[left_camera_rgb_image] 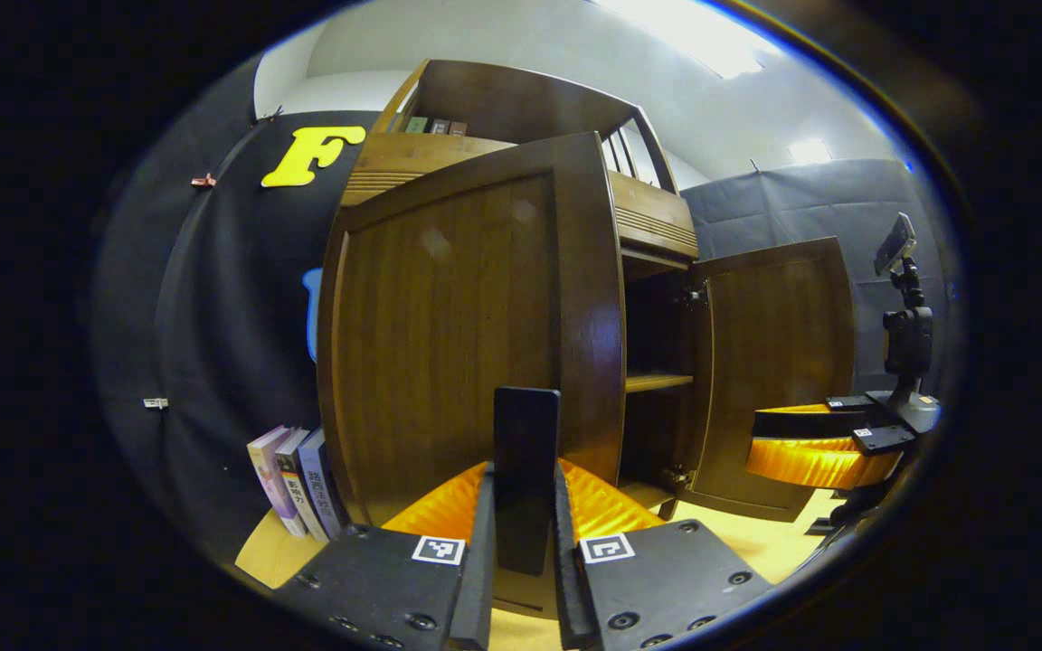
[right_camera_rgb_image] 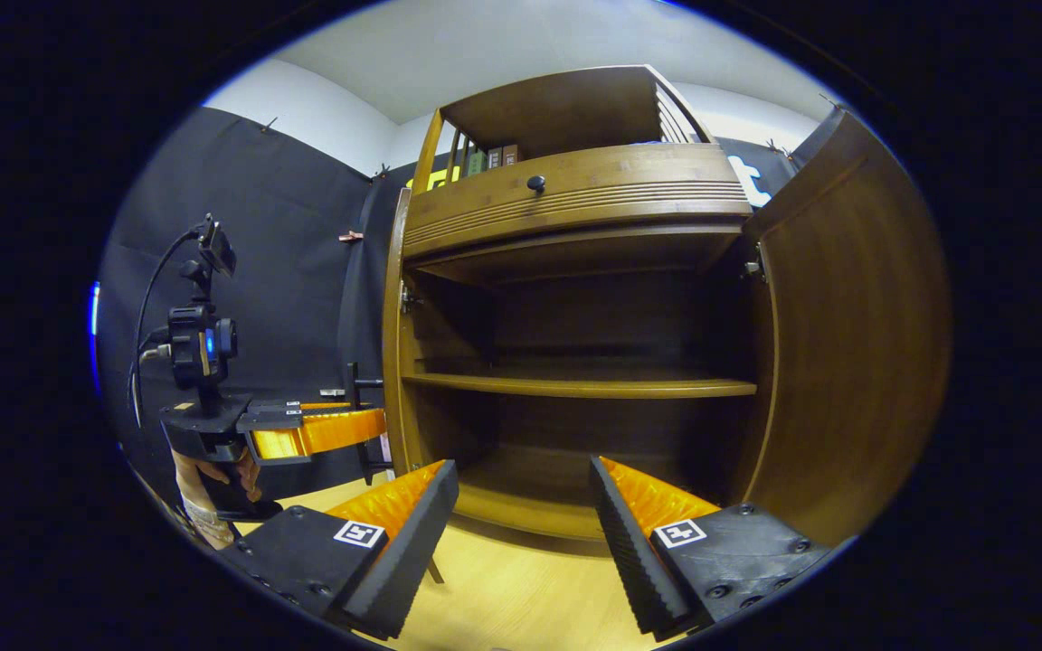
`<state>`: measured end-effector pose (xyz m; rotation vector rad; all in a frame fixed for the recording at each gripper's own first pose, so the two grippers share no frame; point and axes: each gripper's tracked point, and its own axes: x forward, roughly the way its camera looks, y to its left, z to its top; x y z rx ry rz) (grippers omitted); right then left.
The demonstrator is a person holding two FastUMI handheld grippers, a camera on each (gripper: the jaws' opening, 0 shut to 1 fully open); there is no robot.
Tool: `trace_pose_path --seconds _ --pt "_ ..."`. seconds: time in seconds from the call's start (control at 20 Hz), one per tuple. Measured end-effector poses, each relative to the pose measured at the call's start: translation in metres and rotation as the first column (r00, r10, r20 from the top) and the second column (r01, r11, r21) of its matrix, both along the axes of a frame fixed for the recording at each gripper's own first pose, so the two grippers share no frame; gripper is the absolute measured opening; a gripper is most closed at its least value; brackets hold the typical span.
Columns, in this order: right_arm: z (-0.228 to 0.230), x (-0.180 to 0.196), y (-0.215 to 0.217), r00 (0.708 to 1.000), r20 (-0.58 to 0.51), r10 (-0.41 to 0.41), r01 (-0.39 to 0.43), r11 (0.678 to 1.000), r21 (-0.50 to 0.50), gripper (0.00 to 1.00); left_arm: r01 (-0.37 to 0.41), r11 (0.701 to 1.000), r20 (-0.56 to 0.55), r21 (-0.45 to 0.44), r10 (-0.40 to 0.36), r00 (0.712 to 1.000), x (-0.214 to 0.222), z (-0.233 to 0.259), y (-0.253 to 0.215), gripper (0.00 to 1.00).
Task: Open the right door of the double-door shoe cabinet with the right hand, and open the left door with the left hand.
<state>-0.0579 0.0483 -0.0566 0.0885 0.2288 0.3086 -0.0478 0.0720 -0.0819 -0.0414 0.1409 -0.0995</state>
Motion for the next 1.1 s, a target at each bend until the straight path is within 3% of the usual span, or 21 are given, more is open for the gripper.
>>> trace_pose_path --seconds 0.4,0.75,0.9,1.1 --pt "-0.01 -0.001 0.047 0.996 -0.044 0.076 -0.074 0.997 0.028 0.92 -0.072 0.997 0.007 0.025 0.072 0.997 -0.039 0.009 0.035 0.31" --pt "-0.009 -0.002 0.066 0.995 -0.045 0.084 -0.082 0.996 0.041 0.92 -0.172 0.984 0.014 0.05 0.171 0.985 -0.062 0.012 0.069 0.27" --pt "-0.005 -0.005 0.078 0.993 -0.036 0.11 -0.107 0.992 0.061 0.92 -0.236 0.97 0.007 0.061 0.236 0.972 -0.072 0.011 0.089 0.27" --pt "-0.005 -0.009 0.095 0.99 -0.033 0.137 -0.134 0.989 0.061 0.92 -0.376 0.921 0.028 0.104 0.376 0.926 -0.097 0.017 0.128 0.21"
